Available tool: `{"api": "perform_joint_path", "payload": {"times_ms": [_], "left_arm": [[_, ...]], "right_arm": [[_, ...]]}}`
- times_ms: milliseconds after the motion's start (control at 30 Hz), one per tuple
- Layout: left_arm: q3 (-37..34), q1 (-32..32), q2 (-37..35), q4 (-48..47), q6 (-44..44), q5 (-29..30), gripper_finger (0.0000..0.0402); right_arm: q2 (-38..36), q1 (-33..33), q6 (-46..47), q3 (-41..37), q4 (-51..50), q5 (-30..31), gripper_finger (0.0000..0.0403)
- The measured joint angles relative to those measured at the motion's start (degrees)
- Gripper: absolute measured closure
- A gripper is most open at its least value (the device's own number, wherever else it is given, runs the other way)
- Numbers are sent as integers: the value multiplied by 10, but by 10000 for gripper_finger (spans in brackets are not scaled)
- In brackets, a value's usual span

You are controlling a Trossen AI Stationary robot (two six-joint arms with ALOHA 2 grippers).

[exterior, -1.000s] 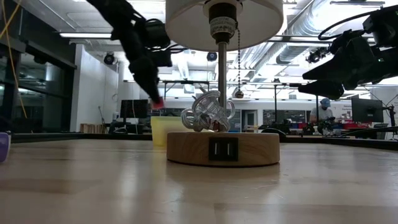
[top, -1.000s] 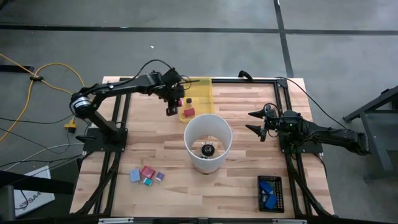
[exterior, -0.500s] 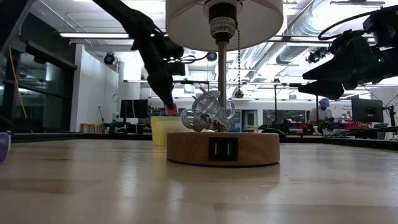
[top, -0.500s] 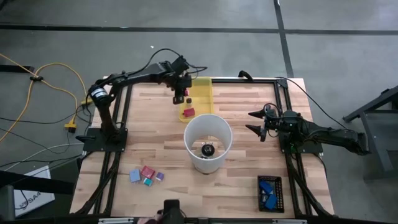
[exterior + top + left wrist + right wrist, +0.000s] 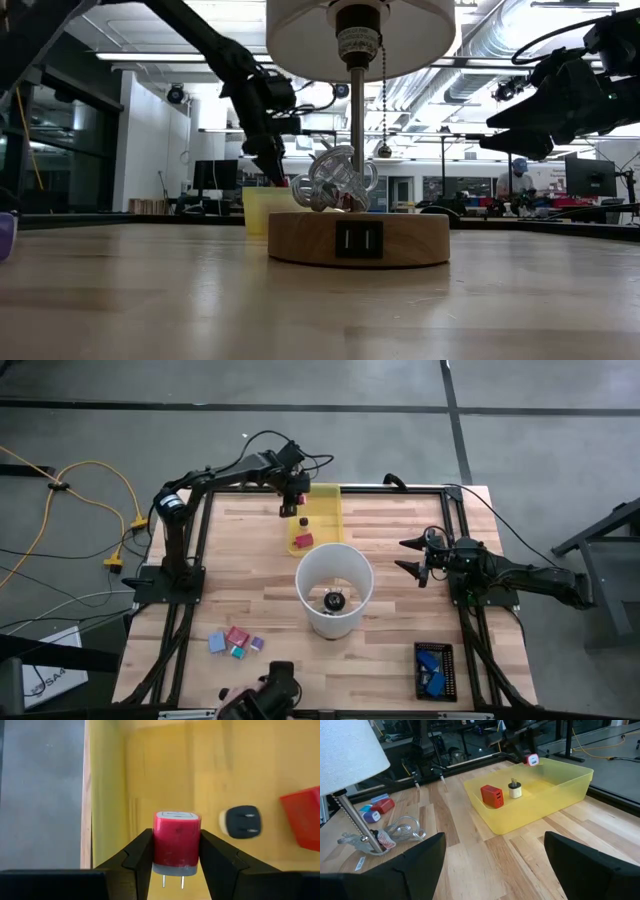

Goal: Pick & Place Office items
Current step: Put the pink charger adapter into the yellow bin

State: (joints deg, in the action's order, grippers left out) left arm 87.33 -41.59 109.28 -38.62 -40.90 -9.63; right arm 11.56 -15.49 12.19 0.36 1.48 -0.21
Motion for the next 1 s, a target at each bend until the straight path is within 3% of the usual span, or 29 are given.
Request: {"api": "perform_joint_path", "payload": {"times_ms": [367,1000], "left_arm": [[0,-6,49,19,-2,-14,268],[-1,-1,60,13,10,-14,268]], "right_arm": [[0,0,0,0,0,0,78],[0,0,0,0,0,0,78]]}}
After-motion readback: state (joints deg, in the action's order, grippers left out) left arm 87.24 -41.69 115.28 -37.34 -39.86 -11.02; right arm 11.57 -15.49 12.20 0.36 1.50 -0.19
